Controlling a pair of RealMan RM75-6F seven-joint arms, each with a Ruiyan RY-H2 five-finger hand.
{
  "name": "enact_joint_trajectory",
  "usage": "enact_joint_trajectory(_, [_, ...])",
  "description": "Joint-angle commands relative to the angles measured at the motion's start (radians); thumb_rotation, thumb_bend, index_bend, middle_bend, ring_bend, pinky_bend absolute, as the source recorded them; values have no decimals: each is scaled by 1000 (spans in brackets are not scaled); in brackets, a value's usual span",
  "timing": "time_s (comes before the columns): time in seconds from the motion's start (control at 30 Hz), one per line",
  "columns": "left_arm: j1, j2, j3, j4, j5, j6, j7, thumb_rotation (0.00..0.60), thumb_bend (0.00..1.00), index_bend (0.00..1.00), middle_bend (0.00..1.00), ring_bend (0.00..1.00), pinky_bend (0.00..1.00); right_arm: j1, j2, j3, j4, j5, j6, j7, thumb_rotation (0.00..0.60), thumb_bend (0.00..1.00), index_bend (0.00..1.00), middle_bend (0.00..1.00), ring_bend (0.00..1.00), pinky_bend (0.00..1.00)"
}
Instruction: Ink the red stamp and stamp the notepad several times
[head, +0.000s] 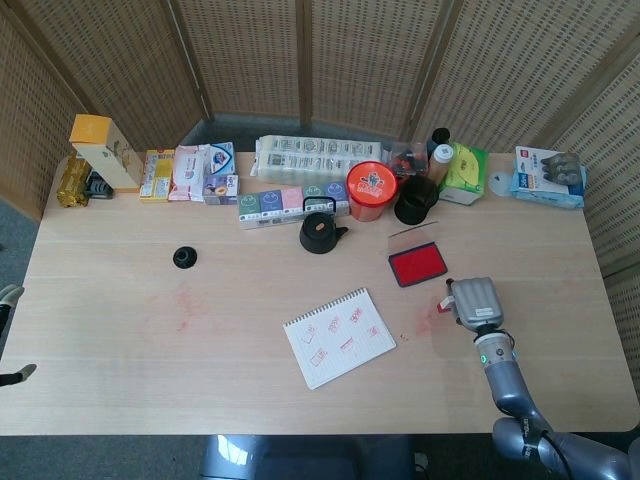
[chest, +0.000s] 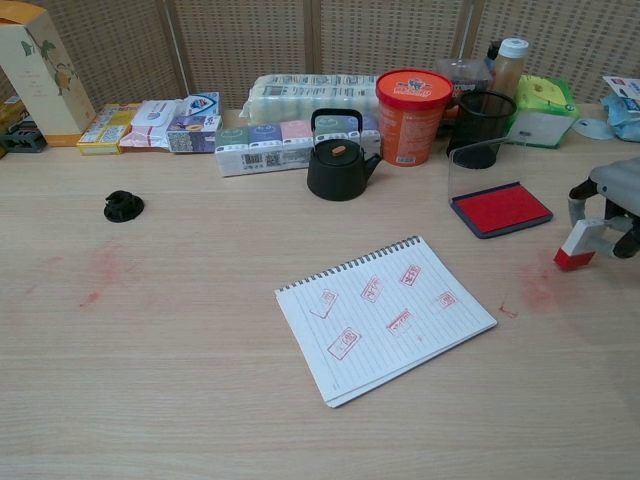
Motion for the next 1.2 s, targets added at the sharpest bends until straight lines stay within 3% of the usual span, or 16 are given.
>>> enact_joint_trajectory(0.03, [0, 0, 0, 1, 0, 0, -1, 600, 0, 0, 0, 0, 108, 0, 0, 0, -2, 2, -1, -2, 600, 456, 586, 1000, 1000, 1000])
enact_joint_trajectory(0.43, [2, 3, 1, 2, 2, 2, -9, 600, 0, 0, 0, 0, 108, -9, 38, -8, -62, -6, -2, 7, 600, 455, 398, 1000, 1000, 1000])
enact_joint_trajectory(0.63, [2, 1, 3, 0, 7, 3, -4, 600, 0, 0, 0, 0, 108, -12, 45, -11, -67, -7, -2, 8, 600, 350, 370, 1000, 1000, 1000])
enact_joint_trajectory(0.93, [3, 1, 3, -1, 6, 4, -3, 600, 0, 0, 0, 0, 108, -20, 67, -15, -103, -32, 22, 16, 600, 352, 355, 1000, 1000, 1000])
enact_joint_trajectory(1.2, [5, 5, 3, 0, 10, 8, -16, 600, 0, 0, 0, 0, 108, -54, 161, -43, -239, -136, 122, 1, 600, 365, 357, 957, 1000, 1000])
